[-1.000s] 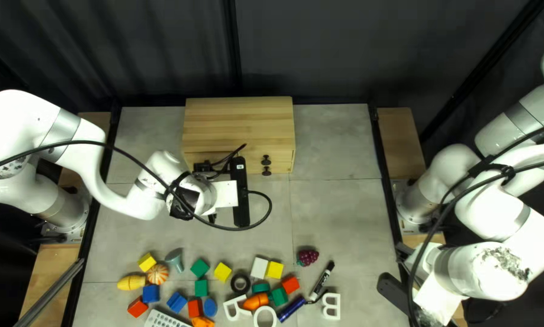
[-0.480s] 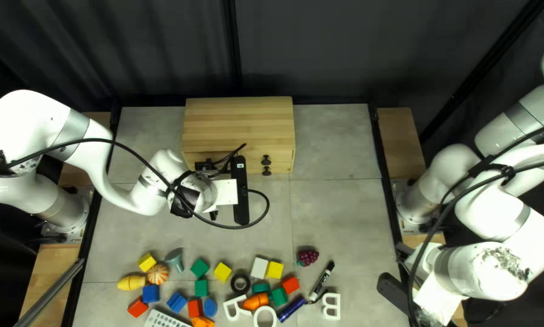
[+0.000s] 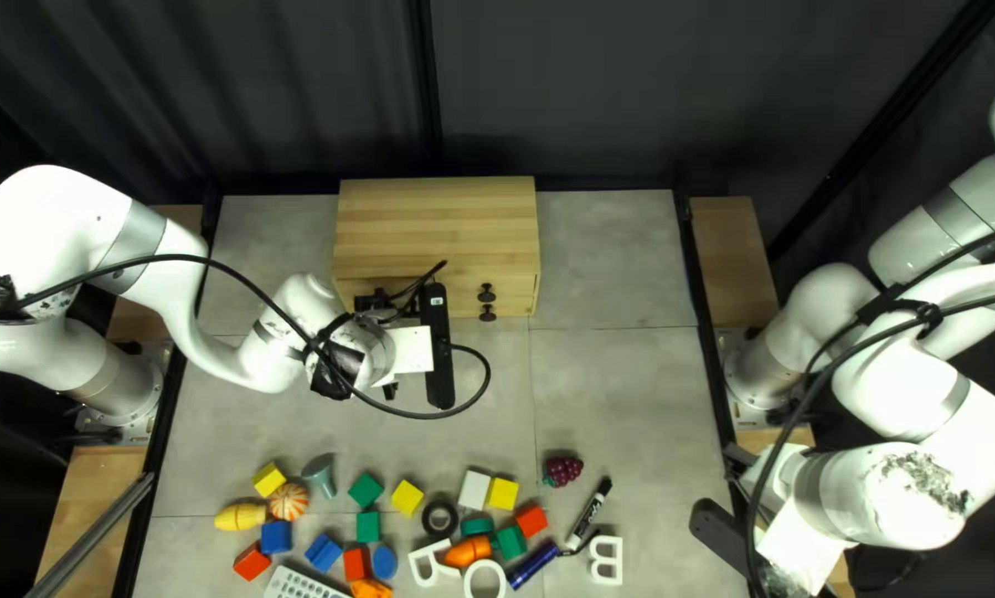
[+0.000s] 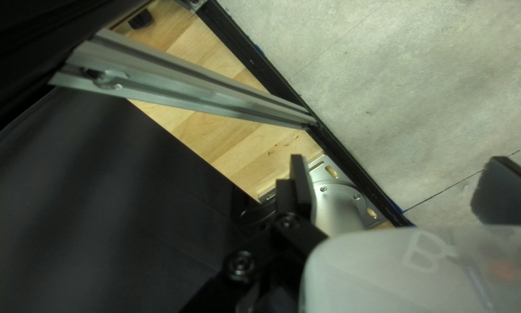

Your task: Open drawers and place objects into drawer and close

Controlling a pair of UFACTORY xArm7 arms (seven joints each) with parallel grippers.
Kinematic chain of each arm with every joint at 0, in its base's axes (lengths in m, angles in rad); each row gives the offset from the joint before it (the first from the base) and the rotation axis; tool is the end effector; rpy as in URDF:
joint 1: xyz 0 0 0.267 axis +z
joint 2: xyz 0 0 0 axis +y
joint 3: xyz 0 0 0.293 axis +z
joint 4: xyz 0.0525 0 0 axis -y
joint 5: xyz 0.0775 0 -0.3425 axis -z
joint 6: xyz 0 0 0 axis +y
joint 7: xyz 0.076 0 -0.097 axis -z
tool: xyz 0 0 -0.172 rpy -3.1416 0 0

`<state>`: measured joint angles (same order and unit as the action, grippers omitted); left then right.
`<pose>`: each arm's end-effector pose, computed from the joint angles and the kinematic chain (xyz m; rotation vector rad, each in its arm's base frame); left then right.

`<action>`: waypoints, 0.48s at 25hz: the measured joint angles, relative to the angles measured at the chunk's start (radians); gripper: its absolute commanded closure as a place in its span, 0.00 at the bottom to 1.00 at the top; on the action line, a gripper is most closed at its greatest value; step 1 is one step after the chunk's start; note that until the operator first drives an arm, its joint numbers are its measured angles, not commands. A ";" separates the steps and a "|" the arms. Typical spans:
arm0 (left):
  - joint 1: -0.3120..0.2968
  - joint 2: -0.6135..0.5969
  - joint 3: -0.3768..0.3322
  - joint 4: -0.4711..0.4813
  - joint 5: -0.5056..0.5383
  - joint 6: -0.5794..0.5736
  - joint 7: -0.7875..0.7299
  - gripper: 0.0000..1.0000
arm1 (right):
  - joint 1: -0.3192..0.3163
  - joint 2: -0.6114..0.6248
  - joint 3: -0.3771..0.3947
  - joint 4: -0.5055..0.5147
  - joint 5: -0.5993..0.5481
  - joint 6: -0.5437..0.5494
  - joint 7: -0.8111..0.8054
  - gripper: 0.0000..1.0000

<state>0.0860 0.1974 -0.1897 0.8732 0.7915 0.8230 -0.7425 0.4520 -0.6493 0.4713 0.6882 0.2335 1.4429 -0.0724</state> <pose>0.4612 0.0506 0.0730 -2.6337 -0.0642 -0.1223 0.1386 0.2304 0.2297 2.7707 1.2375 -0.1849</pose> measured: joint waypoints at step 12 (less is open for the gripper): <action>0.008 0.007 0.010 -0.014 0.018 -0.025 -0.016 0.00 | 0.000 0.000 0.000 0.000 0.000 0.000 0.000 0.00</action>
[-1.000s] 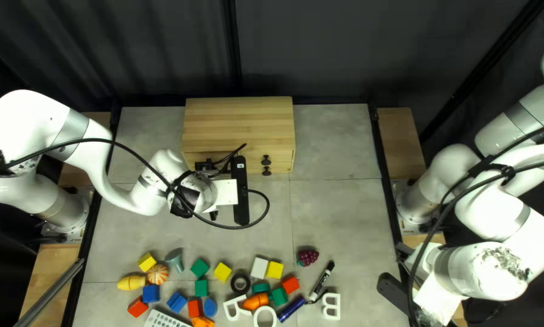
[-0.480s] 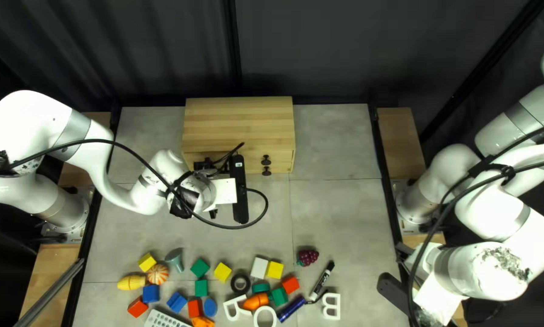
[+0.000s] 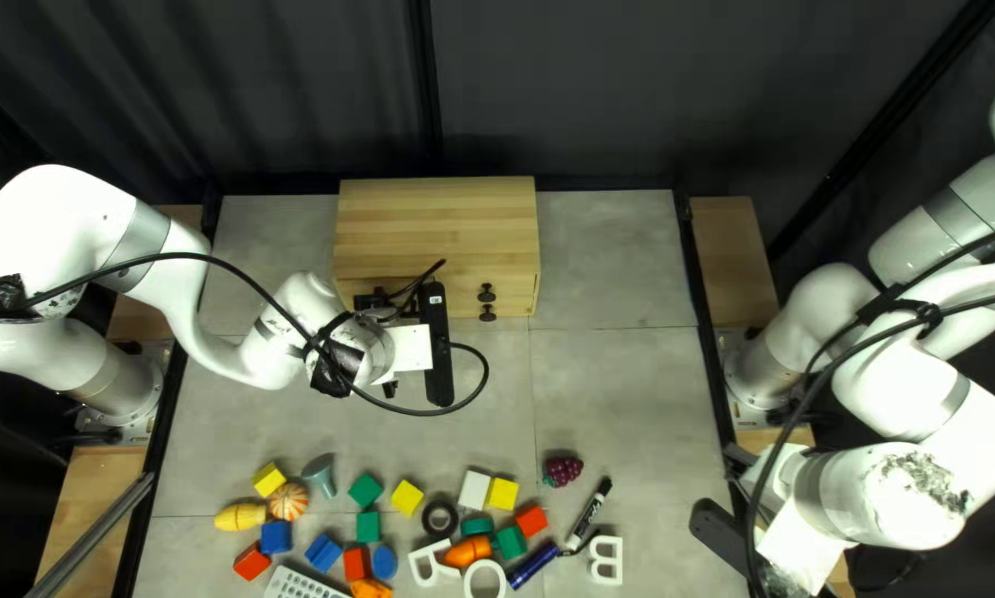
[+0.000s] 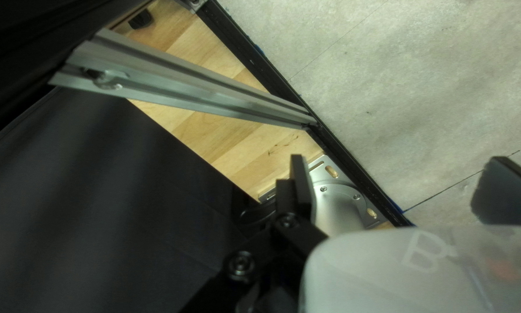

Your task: Open drawers and place objects into drawer and close

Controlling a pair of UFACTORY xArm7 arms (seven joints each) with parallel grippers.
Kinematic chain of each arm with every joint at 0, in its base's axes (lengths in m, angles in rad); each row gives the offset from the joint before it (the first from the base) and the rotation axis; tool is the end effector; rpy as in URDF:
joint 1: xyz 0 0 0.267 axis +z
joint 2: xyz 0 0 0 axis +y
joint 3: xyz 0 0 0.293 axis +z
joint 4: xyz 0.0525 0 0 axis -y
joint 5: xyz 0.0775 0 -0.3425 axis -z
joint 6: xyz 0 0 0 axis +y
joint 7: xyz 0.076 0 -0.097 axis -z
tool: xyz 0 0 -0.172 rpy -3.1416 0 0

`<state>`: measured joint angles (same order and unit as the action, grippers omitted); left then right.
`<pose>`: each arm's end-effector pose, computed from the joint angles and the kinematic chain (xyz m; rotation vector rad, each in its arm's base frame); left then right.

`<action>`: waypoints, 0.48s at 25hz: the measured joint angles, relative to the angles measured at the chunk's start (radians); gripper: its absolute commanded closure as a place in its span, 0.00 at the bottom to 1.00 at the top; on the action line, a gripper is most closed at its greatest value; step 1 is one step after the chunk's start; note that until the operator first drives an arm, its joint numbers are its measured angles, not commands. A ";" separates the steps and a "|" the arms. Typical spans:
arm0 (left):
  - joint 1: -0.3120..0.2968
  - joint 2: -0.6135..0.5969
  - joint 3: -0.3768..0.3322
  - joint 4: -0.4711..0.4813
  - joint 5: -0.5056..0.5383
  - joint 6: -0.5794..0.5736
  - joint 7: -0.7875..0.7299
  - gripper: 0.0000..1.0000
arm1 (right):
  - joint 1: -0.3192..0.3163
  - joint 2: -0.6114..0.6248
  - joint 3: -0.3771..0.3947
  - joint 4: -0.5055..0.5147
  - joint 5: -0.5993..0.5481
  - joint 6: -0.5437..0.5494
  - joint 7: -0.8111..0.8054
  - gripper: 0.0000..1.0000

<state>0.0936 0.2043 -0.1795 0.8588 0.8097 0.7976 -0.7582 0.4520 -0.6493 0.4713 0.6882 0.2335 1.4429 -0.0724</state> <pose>0.4588 0.0562 0.0659 -2.6363 -0.0736 -0.1262 0.1386 0.2304 0.2297 2.7707 1.2375 -0.1849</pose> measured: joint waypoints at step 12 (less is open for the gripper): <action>0.006 0.007 0.010 -0.006 0.020 -0.018 -0.012 0.00 | 0.000 0.000 0.000 0.000 0.000 0.000 0.000 0.00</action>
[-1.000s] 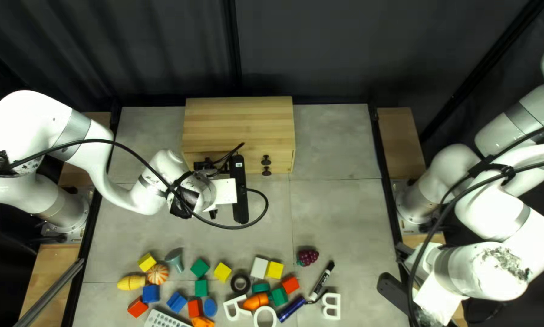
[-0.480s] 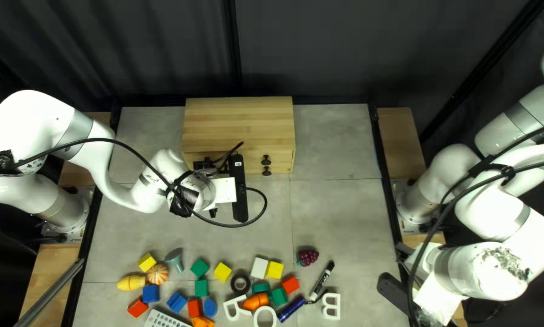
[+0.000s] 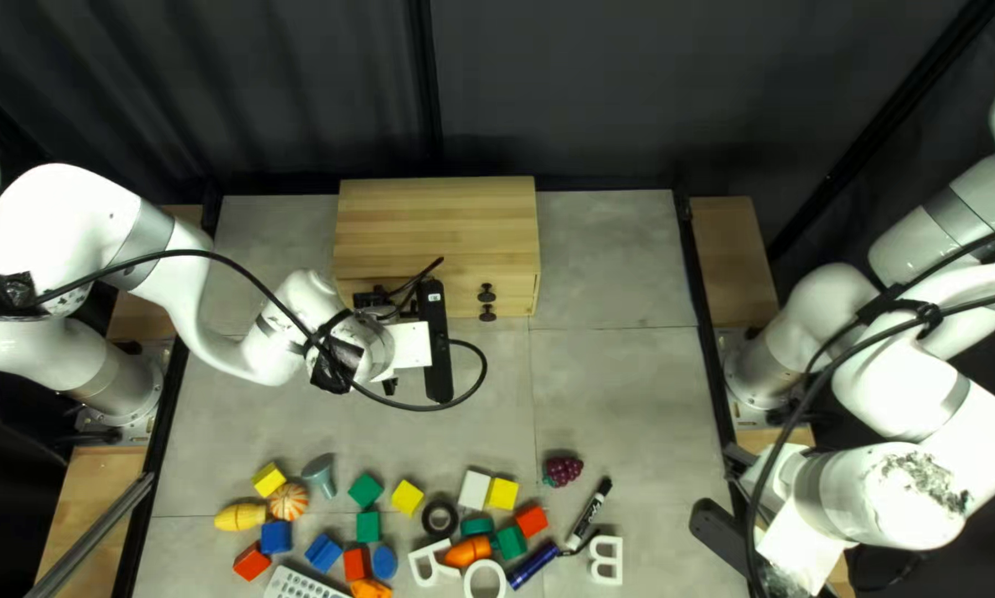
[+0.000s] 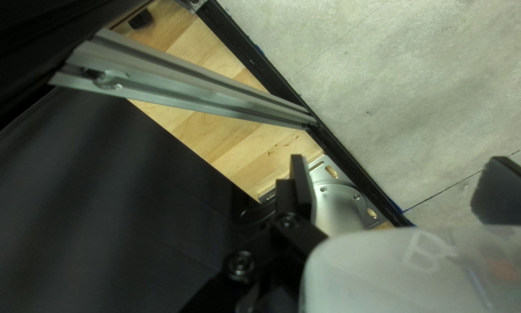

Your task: Open drawers and place objects into drawer and close

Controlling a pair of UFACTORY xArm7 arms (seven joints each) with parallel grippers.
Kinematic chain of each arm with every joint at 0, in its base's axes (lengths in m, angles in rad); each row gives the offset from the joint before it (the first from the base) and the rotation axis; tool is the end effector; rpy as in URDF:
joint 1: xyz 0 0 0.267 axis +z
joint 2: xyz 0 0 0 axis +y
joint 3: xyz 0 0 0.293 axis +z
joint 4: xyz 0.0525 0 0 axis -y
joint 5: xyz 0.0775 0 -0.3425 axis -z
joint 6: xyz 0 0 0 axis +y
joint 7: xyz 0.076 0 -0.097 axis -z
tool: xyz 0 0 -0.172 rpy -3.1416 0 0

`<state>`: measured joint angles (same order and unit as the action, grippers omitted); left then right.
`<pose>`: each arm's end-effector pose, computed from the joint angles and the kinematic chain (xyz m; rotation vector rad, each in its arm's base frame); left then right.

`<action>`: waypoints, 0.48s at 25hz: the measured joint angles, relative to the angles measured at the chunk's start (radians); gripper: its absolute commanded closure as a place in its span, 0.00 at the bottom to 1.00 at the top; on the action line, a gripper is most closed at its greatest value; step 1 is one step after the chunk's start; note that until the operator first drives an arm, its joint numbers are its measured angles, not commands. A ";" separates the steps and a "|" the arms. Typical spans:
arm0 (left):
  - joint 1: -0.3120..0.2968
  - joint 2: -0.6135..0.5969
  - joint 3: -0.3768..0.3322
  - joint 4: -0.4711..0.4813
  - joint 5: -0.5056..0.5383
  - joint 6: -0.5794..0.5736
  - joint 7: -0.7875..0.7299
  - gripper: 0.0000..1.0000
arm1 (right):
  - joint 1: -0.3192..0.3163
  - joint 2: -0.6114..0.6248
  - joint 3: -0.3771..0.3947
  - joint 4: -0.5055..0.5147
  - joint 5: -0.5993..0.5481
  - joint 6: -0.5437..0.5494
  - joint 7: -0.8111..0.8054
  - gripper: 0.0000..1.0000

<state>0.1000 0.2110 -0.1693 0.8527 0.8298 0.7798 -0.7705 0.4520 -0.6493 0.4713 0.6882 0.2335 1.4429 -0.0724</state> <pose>0.4589 0.0625 0.0618 -2.6340 -0.0801 -0.1330 0.1386 0.2304 0.2297 2.7707 1.2375 -0.1849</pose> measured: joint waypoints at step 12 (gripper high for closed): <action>-0.004 0.022 0.001 0.009 0.011 -0.008 -0.016 0.00 | 0.000 0.000 0.000 0.000 0.000 0.000 0.000 0.00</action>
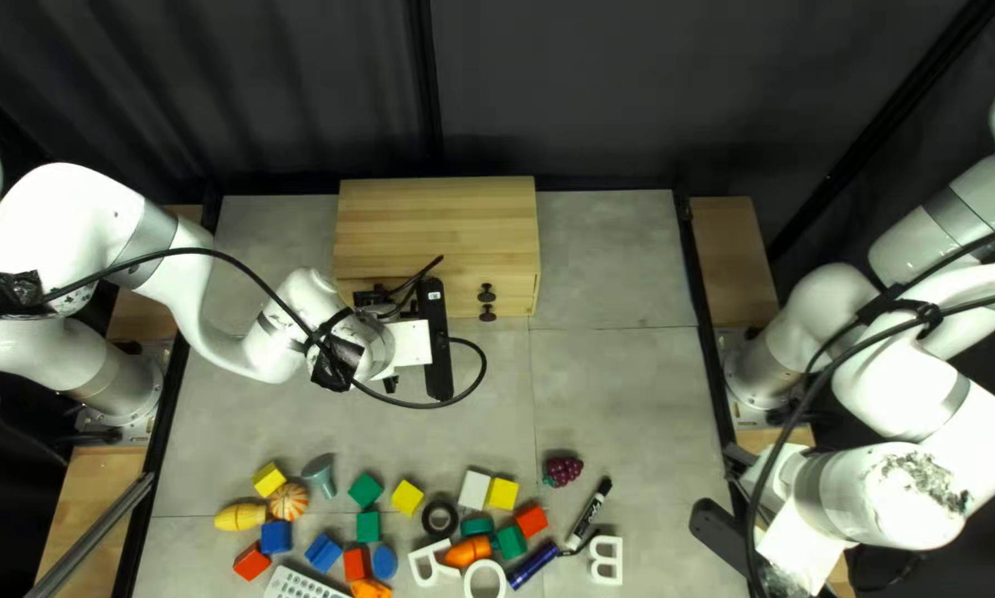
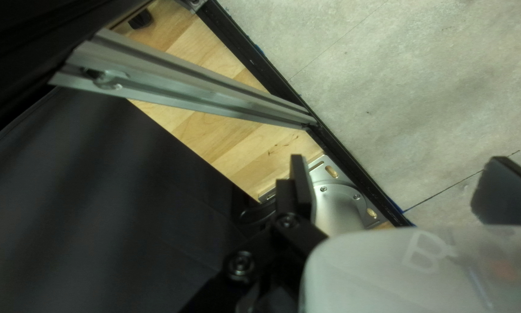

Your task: Open drawers and place objects into drawer and close

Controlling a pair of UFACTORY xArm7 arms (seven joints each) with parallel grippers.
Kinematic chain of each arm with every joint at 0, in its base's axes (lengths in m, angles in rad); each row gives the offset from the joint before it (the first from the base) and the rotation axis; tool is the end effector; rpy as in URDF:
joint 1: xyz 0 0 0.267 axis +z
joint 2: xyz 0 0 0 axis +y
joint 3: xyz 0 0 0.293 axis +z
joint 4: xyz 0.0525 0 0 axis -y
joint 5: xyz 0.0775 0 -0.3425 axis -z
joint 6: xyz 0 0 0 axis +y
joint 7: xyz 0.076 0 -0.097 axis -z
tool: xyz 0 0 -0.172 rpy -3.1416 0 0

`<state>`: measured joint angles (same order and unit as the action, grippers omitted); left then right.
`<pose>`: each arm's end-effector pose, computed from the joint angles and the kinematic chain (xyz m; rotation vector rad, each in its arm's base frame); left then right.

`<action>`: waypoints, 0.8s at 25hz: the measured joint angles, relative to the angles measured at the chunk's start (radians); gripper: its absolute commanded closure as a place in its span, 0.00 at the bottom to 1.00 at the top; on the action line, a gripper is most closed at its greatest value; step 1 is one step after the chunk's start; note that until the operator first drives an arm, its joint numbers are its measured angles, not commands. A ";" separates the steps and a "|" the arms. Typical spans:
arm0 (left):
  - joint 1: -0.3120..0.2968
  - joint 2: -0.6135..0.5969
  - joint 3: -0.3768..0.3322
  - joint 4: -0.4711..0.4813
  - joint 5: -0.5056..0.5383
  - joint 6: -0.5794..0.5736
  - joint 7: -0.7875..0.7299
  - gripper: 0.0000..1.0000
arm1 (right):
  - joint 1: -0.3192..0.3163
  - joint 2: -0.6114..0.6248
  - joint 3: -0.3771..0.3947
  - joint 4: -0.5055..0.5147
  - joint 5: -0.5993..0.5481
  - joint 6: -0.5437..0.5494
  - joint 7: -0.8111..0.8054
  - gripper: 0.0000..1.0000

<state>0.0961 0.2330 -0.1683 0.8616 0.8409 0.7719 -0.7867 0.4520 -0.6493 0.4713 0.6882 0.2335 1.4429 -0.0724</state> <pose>0.4613 0.0600 0.0553 -2.6363 -0.0796 -0.1341 0.1386 0.2304 0.2297 2.7707 1.2375 -0.1849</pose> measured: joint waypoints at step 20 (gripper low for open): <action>-0.052 -0.059 -0.067 -0.008 -0.110 0.102 0.016 0.00 | 0.000 0.000 0.000 0.000 0.000 0.000 0.000 0.00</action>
<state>0.0439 0.1738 -0.2350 0.8540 0.7311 0.8740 -0.7703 0.4520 -0.6493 0.4713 0.6882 0.2335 1.4429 -0.0724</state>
